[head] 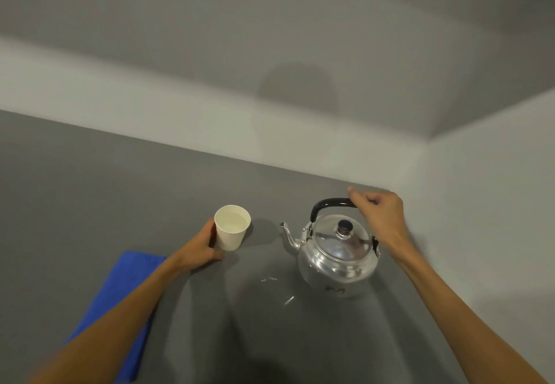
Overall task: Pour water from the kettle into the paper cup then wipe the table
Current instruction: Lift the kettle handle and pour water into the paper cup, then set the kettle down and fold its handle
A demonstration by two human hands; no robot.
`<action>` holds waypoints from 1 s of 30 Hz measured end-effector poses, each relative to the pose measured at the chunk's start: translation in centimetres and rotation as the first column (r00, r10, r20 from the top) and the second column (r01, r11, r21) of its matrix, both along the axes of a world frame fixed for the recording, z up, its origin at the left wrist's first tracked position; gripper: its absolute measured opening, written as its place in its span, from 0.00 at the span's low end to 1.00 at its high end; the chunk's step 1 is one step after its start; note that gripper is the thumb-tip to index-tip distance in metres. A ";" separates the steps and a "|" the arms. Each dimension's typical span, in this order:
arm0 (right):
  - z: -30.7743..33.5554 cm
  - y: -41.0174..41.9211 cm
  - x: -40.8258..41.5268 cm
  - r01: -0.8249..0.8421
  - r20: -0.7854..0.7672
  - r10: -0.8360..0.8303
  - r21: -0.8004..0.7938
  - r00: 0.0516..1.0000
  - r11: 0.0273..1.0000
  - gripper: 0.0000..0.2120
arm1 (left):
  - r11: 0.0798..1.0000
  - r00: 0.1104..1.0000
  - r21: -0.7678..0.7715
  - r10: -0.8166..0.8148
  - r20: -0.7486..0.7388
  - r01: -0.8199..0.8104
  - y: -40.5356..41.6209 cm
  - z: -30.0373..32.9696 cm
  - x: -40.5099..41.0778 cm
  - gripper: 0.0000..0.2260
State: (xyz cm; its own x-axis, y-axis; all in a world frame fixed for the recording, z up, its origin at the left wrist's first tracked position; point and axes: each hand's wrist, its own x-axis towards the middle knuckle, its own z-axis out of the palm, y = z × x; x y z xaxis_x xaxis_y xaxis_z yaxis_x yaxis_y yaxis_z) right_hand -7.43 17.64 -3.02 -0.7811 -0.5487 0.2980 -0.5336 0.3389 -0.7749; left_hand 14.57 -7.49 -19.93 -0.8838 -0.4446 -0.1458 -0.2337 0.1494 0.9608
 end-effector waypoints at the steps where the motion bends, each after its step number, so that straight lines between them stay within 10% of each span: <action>1: -0.2 0.1 -0.1 0.016 0.011 -0.016 -0.014 1.000 1.000 0.26 | 0.999 0.999 0.014 0.051 -0.011 -0.051 -0.3 0.4 0.8 0.38; 8: -2.9 -0.1 -1.3 0.095 0.111 -0.091 -0.033 0.990 0.995 0.25 | 0.732 0.734 -0.245 0.476 -0.485 -0.636 2.0 8.2 1.8 0.15; 13: -4.4 -1.0 -2.7 0.101 0.183 -0.090 -0.053 0.979 0.993 0.27 | 0.759 0.818 -0.440 0.207 -0.537 -0.481 7.1 12.3 -5.2 0.09; 18: -4.6 -2.4 -3.6 0.080 0.202 -0.064 -0.074 0.977 0.994 0.25 | 0.880 0.960 -0.456 0.002 -0.281 -0.135 10.7 10.9 -11.3 0.17; 30: -5.1 -4.3 -4.9 0.098 0.197 -0.078 -0.093 0.977 0.991 0.19 | 0.973 0.947 -0.140 0.139 -0.291 -0.186 12.5 9.2 -15.8 0.11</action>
